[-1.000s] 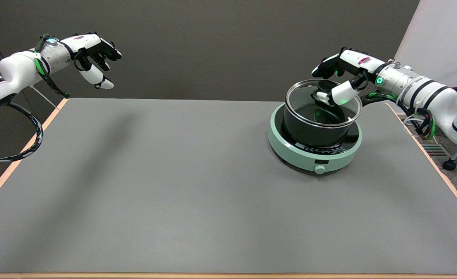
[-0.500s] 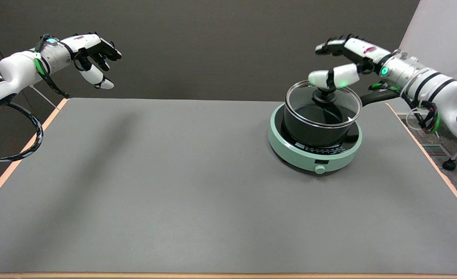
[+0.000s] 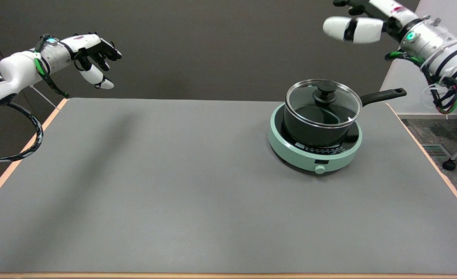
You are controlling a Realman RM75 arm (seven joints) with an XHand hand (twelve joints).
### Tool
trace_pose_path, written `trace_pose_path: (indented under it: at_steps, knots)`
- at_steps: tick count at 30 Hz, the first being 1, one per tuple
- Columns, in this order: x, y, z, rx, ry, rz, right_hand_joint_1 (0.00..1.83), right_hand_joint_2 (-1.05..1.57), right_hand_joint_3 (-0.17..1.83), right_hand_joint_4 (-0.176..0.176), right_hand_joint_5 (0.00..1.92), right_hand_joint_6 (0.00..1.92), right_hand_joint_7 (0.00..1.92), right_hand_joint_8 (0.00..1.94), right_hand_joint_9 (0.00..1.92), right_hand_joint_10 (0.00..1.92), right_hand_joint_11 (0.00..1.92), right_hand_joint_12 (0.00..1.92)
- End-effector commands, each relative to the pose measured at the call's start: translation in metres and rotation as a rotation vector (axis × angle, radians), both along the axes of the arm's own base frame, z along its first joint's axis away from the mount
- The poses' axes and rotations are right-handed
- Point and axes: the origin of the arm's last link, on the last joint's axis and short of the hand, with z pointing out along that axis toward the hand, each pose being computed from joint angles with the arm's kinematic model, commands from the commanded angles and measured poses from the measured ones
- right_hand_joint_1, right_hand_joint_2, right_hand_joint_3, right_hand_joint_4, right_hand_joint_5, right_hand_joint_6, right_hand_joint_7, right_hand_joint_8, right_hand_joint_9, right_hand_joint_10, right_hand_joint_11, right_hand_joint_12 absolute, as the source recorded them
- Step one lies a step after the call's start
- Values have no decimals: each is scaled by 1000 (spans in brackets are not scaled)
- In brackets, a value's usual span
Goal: Place the pot lid onto the pot.
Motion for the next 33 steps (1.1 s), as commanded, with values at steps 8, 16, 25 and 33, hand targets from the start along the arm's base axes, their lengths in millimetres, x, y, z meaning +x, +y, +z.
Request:
trace_pose_path:
  at_steps: [8,16,25,33]
  knots:
    - [-10,57,39,14,-505,270,410,453,784,-60,334,163,164,171,86,238,91,595]
    - [-59,71,60,-86,-552,164,401,460,788,-59,332,166,159,173,75,231,85,588]
    - [-98,91,71,-140,-582,79,355,457,810,-71,251,232,72,200,18,179,48,600]
    - [-95,115,73,-106,-566,102,268,512,682,-92,213,136,13,177,-1,108,60,521]
